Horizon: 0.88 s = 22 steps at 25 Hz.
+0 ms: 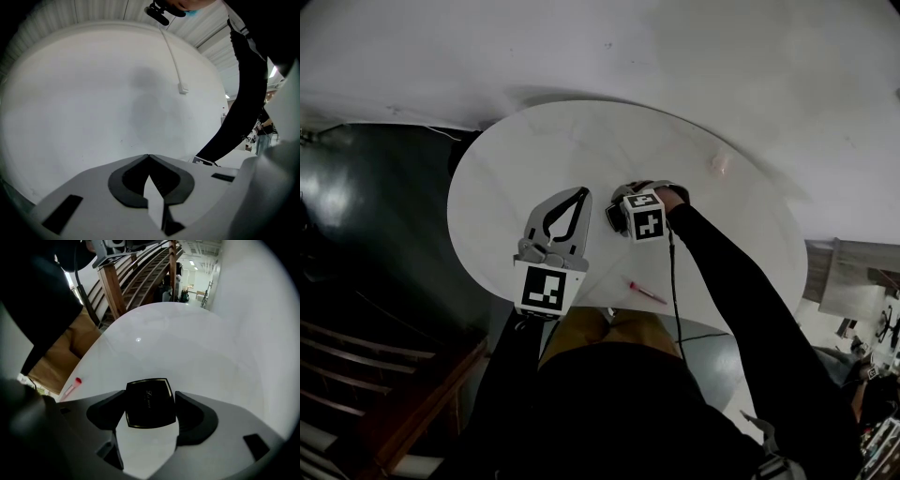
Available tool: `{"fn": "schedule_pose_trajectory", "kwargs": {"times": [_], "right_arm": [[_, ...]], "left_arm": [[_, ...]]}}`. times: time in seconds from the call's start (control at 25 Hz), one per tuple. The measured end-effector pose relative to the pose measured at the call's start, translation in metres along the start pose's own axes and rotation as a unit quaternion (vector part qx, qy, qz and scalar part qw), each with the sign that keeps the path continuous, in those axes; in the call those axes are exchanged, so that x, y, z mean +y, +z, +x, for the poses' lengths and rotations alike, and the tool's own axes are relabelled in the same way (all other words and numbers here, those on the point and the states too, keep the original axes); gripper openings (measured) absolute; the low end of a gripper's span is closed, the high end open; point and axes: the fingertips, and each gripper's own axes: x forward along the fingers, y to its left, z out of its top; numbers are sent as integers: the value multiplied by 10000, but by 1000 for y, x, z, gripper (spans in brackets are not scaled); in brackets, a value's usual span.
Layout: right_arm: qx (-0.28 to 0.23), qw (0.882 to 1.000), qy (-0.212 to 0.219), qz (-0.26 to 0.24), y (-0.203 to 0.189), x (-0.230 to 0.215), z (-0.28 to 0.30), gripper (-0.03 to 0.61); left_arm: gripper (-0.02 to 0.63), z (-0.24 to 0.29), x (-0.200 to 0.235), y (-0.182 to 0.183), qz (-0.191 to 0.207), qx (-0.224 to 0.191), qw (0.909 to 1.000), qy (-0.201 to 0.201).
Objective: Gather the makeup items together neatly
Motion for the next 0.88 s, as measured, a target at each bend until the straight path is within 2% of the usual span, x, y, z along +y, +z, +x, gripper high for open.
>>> {"fn": "schedule_pose_trajectory", "kwargs": {"times": [0.08, 0.2, 0.44, 0.72, 0.88], "right_arm": [[-110, 9999, -85, 71, 4, -2, -3, 341], [-389, 9976, -453, 348, 9, -10, -14, 341], [-1072, 9796, -1050, 1334, -3, -12, -45, 341], [-1055, 9664, -1414, 1868, -52, 12, -62, 341], [-1090, 9541, -1596, 2288, -77, 20, -67, 341]], "left_arm": [[15, 1, 2, 1, -13, 0, 10000, -9], [15, 2, 7, 4, -34, -13, 10000, -16], [15, 11, -4, 8, 53, 1, 9998, -175], [15, 33, -35, 18, 47, -80, 9983, -567], [15, 45, -54, 20, 107, -56, 9964, -837]]}}
